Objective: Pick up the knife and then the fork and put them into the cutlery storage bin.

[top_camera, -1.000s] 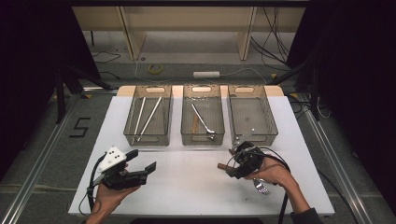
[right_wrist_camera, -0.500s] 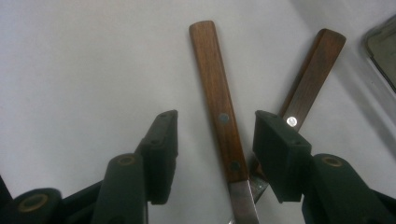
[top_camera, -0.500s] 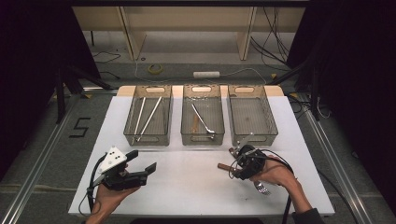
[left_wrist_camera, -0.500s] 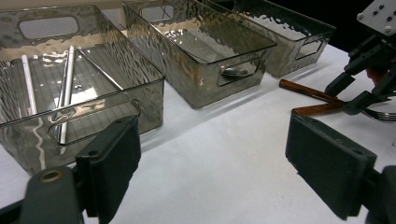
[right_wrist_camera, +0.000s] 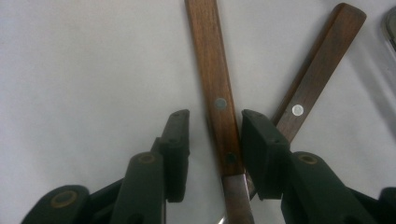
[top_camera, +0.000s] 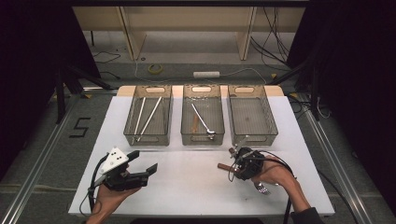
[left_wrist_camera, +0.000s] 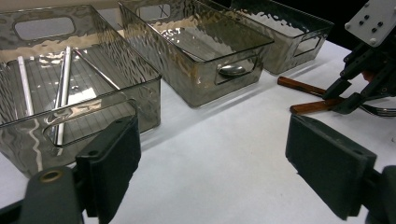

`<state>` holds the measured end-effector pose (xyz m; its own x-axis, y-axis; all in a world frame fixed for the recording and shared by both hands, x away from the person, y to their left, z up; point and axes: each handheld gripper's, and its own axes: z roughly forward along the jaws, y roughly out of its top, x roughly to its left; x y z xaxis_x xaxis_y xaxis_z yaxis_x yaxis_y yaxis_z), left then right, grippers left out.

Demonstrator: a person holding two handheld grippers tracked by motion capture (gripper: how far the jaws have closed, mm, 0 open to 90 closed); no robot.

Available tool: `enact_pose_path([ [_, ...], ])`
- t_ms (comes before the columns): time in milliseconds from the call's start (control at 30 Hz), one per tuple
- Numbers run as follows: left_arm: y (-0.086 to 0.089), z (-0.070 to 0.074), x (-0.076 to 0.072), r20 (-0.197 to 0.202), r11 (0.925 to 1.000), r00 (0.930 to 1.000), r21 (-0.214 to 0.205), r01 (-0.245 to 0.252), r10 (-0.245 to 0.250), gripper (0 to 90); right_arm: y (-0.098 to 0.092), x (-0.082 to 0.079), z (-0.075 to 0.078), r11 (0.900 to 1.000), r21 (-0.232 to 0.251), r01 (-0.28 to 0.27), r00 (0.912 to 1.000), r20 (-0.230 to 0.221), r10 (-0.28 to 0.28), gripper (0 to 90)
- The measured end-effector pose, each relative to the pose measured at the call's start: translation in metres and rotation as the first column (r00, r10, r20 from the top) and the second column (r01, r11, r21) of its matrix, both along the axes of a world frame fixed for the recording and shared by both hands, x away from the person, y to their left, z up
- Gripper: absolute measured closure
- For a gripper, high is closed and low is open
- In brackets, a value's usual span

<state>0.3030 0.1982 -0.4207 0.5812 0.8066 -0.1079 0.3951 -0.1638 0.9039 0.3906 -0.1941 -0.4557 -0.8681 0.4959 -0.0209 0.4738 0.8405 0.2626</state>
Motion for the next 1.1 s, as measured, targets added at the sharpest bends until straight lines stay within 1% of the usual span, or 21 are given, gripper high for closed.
enact_pose_path([
  [133,0.0,0.0,-0.0003,0.001,1.0,1.0,0.004,0.003,-0.003,17.6,0.0001,0.0008,-0.0017,0.9998,-0.012,-0.017,0.9999,-0.003,0.017,67.0],
  [333,-0.0002,0.0,-0.0006,0.003,1.0,1.0,0.006,0.002,-0.002,17.6,0.0021,0.0003,-0.0009,0.9995,-0.028,-0.017,0.9997,-0.016,0.017,71.5],
  [467,-0.0006,0.0001,-0.0008,0.003,1.0,1.0,0.008,0.002,-0.002,17.7,0.0035,0.0001,-0.0013,0.9991,-0.031,-0.03,0.9994,-0.017,0.029,74.6],
  [767,0.0,0.0,-0.0014,0.006,1.0,1.0,0.007,-0.003,0.003,17.6,0.0064,-0.0001,-0.001,0.9964,-0.051,-0.068,0.9976,-0.015,0.067,76.8],
  [867,0.0001,0.0,-0.0015,0.006,1.0,1.0,0.008,-0.004,0.004,17.6,0.0079,-0.0003,-0.0003,0.9942,-0.064,-0.087,0.9962,-0.007,0.087,77.0],
  [900,0.0001,0.0,-0.0015,0.006,1.0,1.0,0.008,-0.004,0.004,17.6,0.0085,-0.0008,0.0002,0.994,-0.068,-0.085,0.9963,-0.008,0.085,77.1],
  [1033,0.0,0.0001,-0.0015,0.006,0.9999,1.0,0.01,-0.005,0.005,17.7,0.0077,-0.0007,0.0047,0.9951,-0.063,-0.076,0.997,0.004,0.077,77.2],
  [1100,0.0001,0.0,-0.0013,0.007,0.9999,1.0,0.012,-0.005,0.005,17.7,0.0059,-0.0005,0.0078,0.997,-0.037,-0.068,0.9977,0.004,0.068,77.3],
])
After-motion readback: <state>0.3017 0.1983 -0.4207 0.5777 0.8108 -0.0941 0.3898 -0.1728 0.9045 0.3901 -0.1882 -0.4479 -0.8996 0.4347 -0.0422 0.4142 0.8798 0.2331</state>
